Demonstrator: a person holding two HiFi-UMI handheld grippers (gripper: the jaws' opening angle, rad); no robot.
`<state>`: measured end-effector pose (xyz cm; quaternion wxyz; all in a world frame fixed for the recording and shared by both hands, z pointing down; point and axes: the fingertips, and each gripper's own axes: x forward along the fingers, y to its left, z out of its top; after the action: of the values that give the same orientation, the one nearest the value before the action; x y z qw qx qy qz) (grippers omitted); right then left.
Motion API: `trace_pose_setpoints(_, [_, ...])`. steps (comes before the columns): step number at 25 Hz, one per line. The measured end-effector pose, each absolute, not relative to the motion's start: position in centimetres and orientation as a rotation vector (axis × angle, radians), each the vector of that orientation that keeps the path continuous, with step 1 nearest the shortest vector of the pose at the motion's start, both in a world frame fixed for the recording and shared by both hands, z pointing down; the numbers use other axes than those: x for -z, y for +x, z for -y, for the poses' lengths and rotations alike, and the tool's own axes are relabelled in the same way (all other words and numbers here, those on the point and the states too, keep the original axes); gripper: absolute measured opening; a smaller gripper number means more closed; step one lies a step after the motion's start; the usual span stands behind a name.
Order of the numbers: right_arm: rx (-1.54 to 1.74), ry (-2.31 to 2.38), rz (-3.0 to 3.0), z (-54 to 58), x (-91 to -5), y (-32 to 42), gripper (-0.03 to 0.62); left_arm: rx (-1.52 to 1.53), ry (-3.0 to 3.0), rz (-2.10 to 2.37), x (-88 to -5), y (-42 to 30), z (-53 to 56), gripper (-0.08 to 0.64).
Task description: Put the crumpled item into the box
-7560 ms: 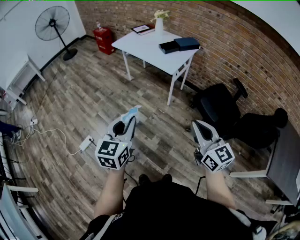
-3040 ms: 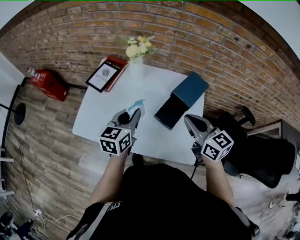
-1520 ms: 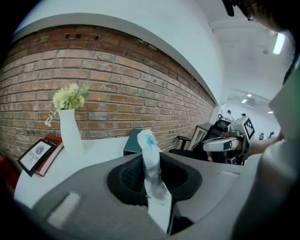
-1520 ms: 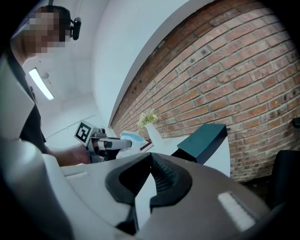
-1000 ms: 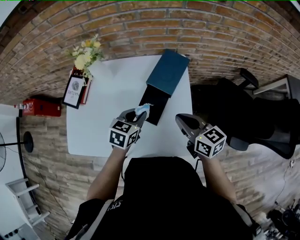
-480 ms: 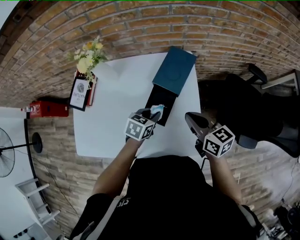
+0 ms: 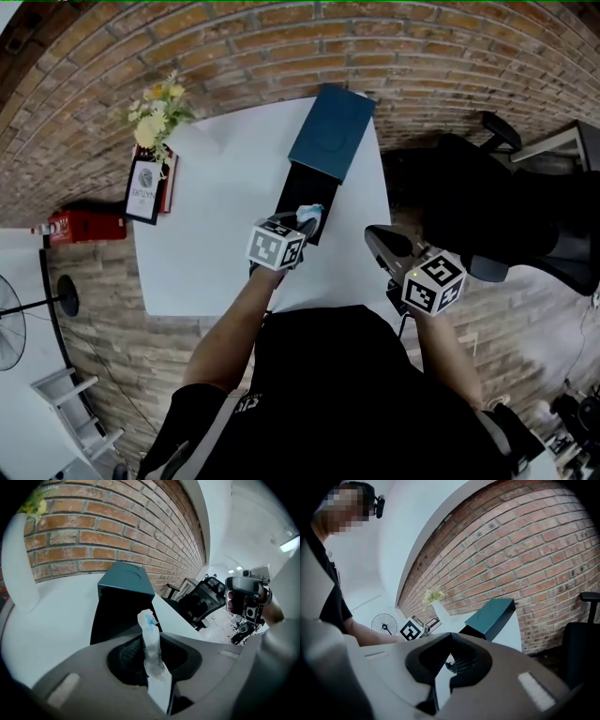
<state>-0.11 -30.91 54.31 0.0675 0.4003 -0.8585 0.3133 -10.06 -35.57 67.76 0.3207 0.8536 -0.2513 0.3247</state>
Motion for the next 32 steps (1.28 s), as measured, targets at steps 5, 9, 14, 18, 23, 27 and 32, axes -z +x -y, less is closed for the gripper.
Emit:
trace_pose_setpoints(5, [-0.967, 1.246, 2.575, 29.9, -54.5, 0.7, -0.003, -0.889, 2.243, 0.632, -68.3, -9.7, 35.3, 0.069])
trace_pose_setpoints(9, [-0.96, 1.253, 2.58, 29.4, -54.2, 0.5, -0.003, -0.932, 2.244, 0.603, -69.1, -9.4, 35.2, 0.071])
trace_pose_setpoints(14, [-0.957, 1.27, 2.574, 28.8, -54.0, 0.7, -0.003, -0.976, 2.292, 0.624, -68.8, -9.6, 35.9, 0.116])
trace_pose_setpoints(18, [-0.964, 1.286, 2.571, 28.5, -53.9, 1.0, -0.003, -0.999, 2.313, 0.698, -67.9, -10.7, 36.5, 0.206])
trace_pose_setpoints(23, [-0.965, 1.275, 2.58, 28.2, -53.7, 0.7, -0.003, -1.164, 2.395, 0.787, -67.5, -11.8, 37.1, 0.259])
trace_pose_setpoints(27, [-0.955, 1.253, 2.593, 28.0, -53.3, 0.4, -0.003, -1.222, 2.366, 0.812, -68.0, -12.0, 37.4, 0.261])
trace_pose_setpoints(32, [-0.952, 1.219, 2.602, 27.6, -53.2, 0.3, -0.003, -1.215, 2.383, 0.807, -67.5, -11.4, 36.8, 0.245])
